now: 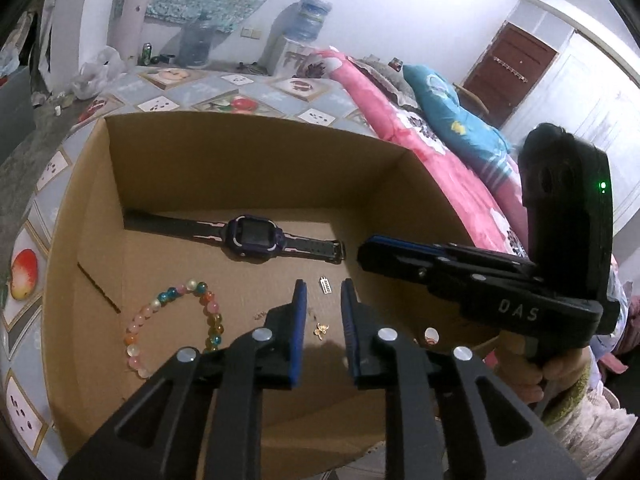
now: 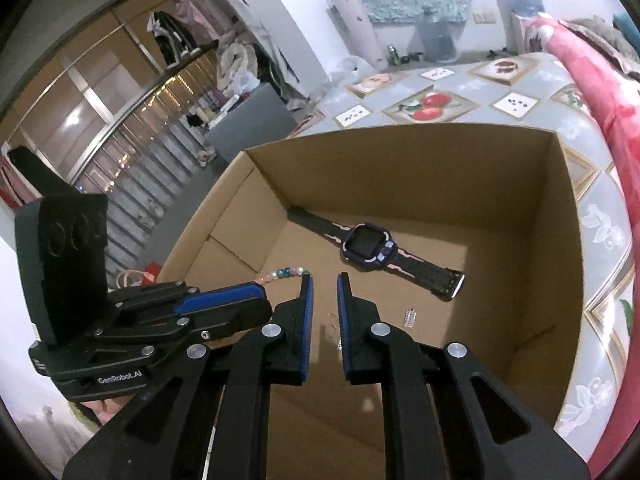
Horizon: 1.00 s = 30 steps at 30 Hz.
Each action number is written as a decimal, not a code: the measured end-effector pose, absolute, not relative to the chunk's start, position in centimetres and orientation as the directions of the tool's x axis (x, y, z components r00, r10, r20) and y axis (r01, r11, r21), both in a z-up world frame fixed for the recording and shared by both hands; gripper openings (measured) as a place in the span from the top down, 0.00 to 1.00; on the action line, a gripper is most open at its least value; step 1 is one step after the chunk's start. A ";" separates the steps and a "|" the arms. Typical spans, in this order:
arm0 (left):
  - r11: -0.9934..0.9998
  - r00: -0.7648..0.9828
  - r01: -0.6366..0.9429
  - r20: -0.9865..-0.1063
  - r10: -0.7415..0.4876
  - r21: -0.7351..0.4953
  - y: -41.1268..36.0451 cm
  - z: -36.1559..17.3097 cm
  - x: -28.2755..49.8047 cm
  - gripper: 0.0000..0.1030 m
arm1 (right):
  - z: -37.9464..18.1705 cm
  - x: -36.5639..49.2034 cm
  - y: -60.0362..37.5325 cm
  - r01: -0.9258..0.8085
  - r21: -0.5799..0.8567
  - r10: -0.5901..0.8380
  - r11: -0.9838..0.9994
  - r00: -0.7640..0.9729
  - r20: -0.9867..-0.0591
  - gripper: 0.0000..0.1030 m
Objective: Organize jewelry
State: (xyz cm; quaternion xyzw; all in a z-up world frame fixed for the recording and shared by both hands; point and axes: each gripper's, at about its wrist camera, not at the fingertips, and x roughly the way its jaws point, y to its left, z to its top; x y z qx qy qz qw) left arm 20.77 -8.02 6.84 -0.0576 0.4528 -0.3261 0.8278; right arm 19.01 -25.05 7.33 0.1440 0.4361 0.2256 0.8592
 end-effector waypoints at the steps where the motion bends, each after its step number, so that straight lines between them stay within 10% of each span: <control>1: 0.782 0.380 0.486 -0.711 -0.591 -0.391 -8.0 6.8 20.7 0.84 | 7.4 18.9 -25.2 -0.259 0.450 0.515 0.855 0.523 -0.679 0.88; 30: 0.781 0.554 0.557 -0.574 -0.603 -0.284 -3.6 10.5 8.0 0.84 | 9.9 3.3 -27.9 -0.286 0.458 0.515 0.842 0.679 -0.523 0.77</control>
